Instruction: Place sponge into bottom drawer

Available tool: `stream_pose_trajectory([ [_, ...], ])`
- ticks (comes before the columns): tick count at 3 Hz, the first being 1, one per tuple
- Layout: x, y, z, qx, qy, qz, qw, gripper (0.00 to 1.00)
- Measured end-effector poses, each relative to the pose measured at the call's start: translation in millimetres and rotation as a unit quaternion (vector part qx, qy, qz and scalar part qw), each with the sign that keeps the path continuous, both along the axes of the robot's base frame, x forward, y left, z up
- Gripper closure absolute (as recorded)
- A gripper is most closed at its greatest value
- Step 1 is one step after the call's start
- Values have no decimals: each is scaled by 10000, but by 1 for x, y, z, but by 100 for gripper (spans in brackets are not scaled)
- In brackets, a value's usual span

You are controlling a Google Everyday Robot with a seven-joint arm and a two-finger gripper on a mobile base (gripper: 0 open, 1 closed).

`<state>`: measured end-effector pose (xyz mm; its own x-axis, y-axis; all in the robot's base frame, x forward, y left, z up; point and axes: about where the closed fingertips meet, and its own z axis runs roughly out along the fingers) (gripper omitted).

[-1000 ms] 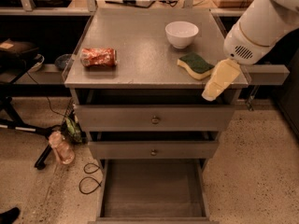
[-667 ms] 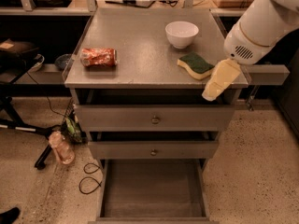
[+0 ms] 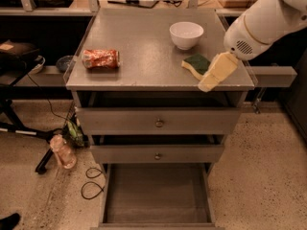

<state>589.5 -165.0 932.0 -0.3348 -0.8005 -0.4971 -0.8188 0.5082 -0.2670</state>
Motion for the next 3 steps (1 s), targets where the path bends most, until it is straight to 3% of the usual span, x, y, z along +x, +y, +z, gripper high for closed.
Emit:
stream_pose_trajectory([
  [1,58,21,1,-18,-352,43,9994,0],
  [3,62,20,0,115,-445,177,9988,0],
])
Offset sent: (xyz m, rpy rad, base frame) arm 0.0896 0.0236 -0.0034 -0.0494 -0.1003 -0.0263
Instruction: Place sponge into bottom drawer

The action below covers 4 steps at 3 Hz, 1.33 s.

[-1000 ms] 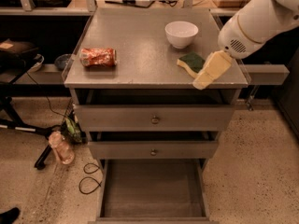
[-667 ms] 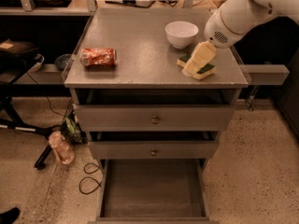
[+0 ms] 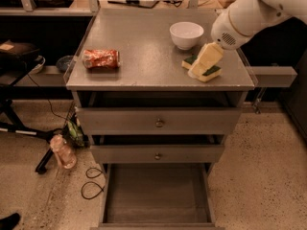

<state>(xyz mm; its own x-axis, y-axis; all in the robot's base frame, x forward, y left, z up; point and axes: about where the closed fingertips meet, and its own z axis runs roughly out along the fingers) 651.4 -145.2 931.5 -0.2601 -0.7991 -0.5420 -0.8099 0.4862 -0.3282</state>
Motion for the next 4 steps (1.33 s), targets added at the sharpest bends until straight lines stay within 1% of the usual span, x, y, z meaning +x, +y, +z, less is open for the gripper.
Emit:
stream_pose_trajectory([
  [1,22,-6,-4,56,-86,116,9999,0],
  [2,36,-10,-8,27,-109,135,9998,0],
  [3,50,-19,-18,-168,-82,55,9998,0],
  [4,64,-37,-33,-325,137,-43,9994,0],
])
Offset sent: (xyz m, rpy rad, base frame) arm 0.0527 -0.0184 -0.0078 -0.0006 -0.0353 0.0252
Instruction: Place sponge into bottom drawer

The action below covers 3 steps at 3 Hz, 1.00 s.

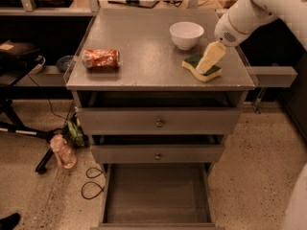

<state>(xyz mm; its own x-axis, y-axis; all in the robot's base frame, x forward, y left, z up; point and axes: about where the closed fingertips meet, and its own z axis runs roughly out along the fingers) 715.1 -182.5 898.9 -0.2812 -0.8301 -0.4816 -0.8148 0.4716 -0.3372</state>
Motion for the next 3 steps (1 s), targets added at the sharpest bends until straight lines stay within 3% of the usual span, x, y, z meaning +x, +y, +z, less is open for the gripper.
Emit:
stream_pose_trajectory([
  [3,2,-10,-6,173,-37,63,9998,0],
])
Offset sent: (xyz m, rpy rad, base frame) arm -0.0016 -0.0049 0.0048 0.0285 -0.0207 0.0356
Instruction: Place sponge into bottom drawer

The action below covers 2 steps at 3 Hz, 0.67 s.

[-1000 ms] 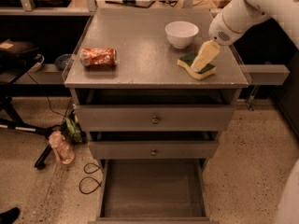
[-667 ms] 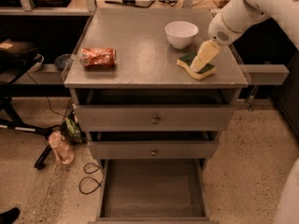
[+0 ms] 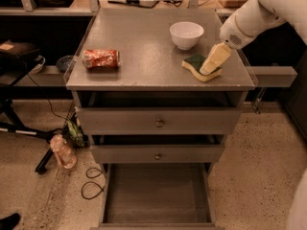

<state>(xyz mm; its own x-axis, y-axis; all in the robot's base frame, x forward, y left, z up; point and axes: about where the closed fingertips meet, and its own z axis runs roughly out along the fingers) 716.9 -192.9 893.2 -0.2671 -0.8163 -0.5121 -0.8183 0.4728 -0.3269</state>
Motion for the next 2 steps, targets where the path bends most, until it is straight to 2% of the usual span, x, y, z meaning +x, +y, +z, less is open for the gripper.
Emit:
stream_pose_trajectory([
  [1,5,-11,-21,88,177,-187,9996,0],
  [2,5,-13,-35,116,379,-247,9989,0],
])
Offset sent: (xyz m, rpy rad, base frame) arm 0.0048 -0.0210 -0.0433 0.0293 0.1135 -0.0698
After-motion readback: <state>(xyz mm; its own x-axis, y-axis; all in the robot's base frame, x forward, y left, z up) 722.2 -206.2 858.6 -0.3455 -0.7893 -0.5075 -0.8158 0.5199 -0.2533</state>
